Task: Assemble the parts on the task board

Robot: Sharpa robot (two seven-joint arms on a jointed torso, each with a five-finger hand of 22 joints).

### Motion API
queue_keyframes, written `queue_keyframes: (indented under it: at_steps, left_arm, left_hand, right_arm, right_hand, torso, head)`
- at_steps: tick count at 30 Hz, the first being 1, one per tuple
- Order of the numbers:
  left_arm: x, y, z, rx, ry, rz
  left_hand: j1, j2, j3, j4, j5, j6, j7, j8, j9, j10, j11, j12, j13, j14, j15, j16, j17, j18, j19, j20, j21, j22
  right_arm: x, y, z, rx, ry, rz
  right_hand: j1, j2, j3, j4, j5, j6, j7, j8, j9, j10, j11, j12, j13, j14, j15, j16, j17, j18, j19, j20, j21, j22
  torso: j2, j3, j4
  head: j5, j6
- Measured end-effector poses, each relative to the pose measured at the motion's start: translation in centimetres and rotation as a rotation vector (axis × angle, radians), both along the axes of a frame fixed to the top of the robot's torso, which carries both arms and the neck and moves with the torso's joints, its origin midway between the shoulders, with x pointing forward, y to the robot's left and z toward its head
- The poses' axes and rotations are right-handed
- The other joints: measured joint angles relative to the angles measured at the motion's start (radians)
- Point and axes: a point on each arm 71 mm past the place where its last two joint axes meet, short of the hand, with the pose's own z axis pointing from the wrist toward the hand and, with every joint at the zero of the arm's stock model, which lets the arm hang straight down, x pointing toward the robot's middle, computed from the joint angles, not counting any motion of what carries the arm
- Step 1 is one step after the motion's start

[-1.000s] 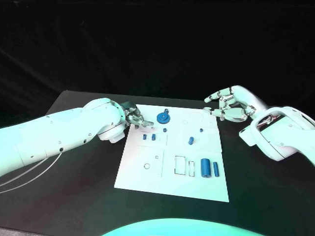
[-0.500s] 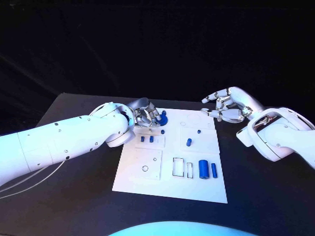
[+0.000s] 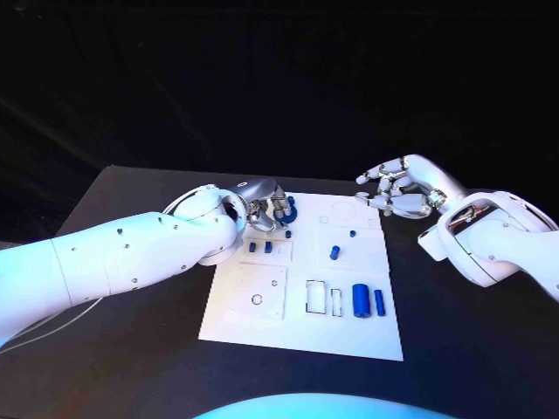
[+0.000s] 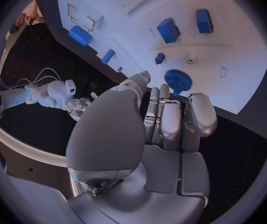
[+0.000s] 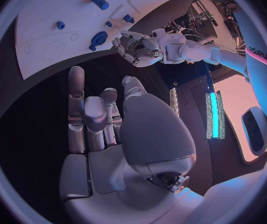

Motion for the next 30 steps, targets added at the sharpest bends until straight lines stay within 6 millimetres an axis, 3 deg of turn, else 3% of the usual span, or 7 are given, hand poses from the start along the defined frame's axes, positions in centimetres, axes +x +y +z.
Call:
queue_keyframes:
  at_steps: [17, 19, 28, 30]
  left_arm:
    - [0.4, -1.3, -1.5, 0.096, 0.025, -0.045]
    - [0.5, -1.4, -1.6, 0.102, 0.027, -0.047]
    - [0.7, -1.8, -2.0, 0.121, 0.033, -0.053]
    - [0.7, -1.9, -2.1, 0.123, 0.033, -0.053]
  left_hand:
    - [-0.002, 0.008, -0.016, -0.001, 0.0, 0.027, -0.005, -0.017, -0.027, 0.017, -0.002, -0.026, -0.036, 0.027, -0.004, 0.03, 0.027, 0.0, 0.06, 0.001, 0.07, 0.047]
    - [-0.002, 0.008, -0.016, -0.001, 0.0, 0.03, -0.001, -0.017, -0.028, 0.019, -0.004, -0.026, -0.038, 0.028, -0.005, 0.036, 0.03, -0.016, 0.067, -0.001, 0.084, 0.047]
    - [0.017, 0.028, 0.001, -0.018, 0.0, 0.045, -0.002, -0.021, -0.038, 0.053, -0.013, -0.026, -0.045, 0.034, -0.012, 0.046, 0.037, -0.016, 0.098, -0.006, 0.13, 0.047]
    - [0.021, 0.032, 0.007, -0.024, 0.0, 0.051, -0.001, -0.021, -0.04, 0.062, -0.018, -0.026, -0.046, 0.036, -0.013, 0.047, 0.037, -0.031, 0.101, -0.009, 0.141, 0.047]
  right_arm:
    - [0.2, 0.0, -0.1, 0.004, 0.006, -0.004]
    - [0.2, 0.1, -0.2, 0.005, 0.007, -0.005]
    - [0.2, 0.2, -0.3, 0.008, 0.012, -0.004]
    - [0.2, 0.2, -0.3, 0.008, 0.013, -0.003]
  right_hand:
    - [0.0, 0.0, 0.003, -0.003, 0.004, 0.0, 0.0, 0.0, 0.0, -0.003, 0.0, -0.01, -0.016, -0.004, 0.004, -0.01, -0.009, 0.0, -0.004, 0.004, -0.004, -0.002]
    - [0.0, 0.0, 0.003, -0.003, 0.004, 0.0, 0.0, 0.0, 0.0, -0.005, -0.001, -0.014, -0.018, -0.004, 0.004, -0.011, -0.011, 0.0, -0.004, 0.004, -0.004, -0.002]
    - [0.0, 0.0, 0.005, 0.0, 0.004, 0.0, 0.0, 0.004, 0.0, -0.006, -0.003, -0.019, -0.025, -0.004, 0.004, -0.017, -0.015, 0.0, -0.004, 0.004, -0.008, -0.003]
    - [0.0, 0.0, 0.005, 0.0, 0.004, 0.0, 0.0, 0.004, 0.0, -0.006, -0.003, -0.019, -0.025, -0.004, 0.004, -0.017, -0.015, 0.0, -0.004, 0.004, -0.008, -0.003]
  torso:
    - [-0.002, -0.0013, 0.0027]
    - [-0.002, -0.0013, 0.0019]
    - [-0.002, -0.0007, 0.0006]
    - [-0.002, -0.0006, 0.0001]
  head:
    - [-0.007, -0.002]
    - [-0.007, -0.001]
    - [-0.006, -0.001]
    - [-0.006, 0.0]
